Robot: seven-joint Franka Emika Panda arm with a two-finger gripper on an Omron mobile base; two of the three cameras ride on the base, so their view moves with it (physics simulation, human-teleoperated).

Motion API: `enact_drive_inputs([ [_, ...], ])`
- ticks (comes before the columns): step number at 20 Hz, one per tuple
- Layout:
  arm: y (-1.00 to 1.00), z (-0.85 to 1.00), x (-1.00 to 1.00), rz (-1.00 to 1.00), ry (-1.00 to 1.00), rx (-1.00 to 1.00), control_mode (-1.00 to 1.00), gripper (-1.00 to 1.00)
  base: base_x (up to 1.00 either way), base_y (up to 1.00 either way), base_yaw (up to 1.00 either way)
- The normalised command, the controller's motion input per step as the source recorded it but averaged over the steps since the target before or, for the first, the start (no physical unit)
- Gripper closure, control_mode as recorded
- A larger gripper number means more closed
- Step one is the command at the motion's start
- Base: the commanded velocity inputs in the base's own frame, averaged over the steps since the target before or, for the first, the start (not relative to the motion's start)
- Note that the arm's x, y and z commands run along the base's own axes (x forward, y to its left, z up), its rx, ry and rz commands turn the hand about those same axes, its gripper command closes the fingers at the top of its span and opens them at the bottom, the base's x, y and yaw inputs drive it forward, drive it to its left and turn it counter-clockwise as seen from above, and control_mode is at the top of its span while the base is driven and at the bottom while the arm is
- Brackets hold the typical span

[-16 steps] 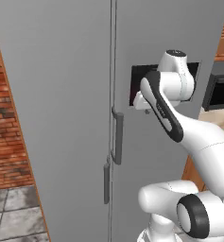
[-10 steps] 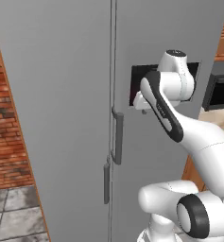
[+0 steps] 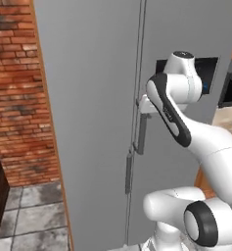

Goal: There is a bowl on the dining counter. Grab a lemon wedge from the fridge and place it in the bowl. Then get the liquor bottle and glass cup from the cabinet and place them next to the bowl.

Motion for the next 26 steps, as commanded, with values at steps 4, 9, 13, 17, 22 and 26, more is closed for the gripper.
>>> enact_drive_inputs([
  [4, 0.0, 0.0, 0.0, 0.0, 0.0, 0.0, 1.0, -1.0, -0.25, 0.51, 0.0],
  [9, 0.0, 0.0, 0.0, 0.0, 0.0, 0.0, 1.0, -1.0, -0.46, 0.18, 0.0],
  [13, 0.0, 0.0, 0.0, 0.0, 0.0, 0.0, 1.0, -1.0, -0.69, 0.0, 0.0],
  [17, 0.0, 0.0, 0.0, 0.0, 0.0, 0.0, 1.0, -1.0, -0.41, 0.0, 0.0],
  [22, -0.03, -0.02, 0.07, 0.01, 0.0, 0.0, -1.0, -1.0, 0.06, 0.0, 0.02],
  [26, -0.35, -0.12, 0.44, 0.09, -0.03, 0.0, -1.0, -1.0, 0.0, 0.0, 0.0],
])
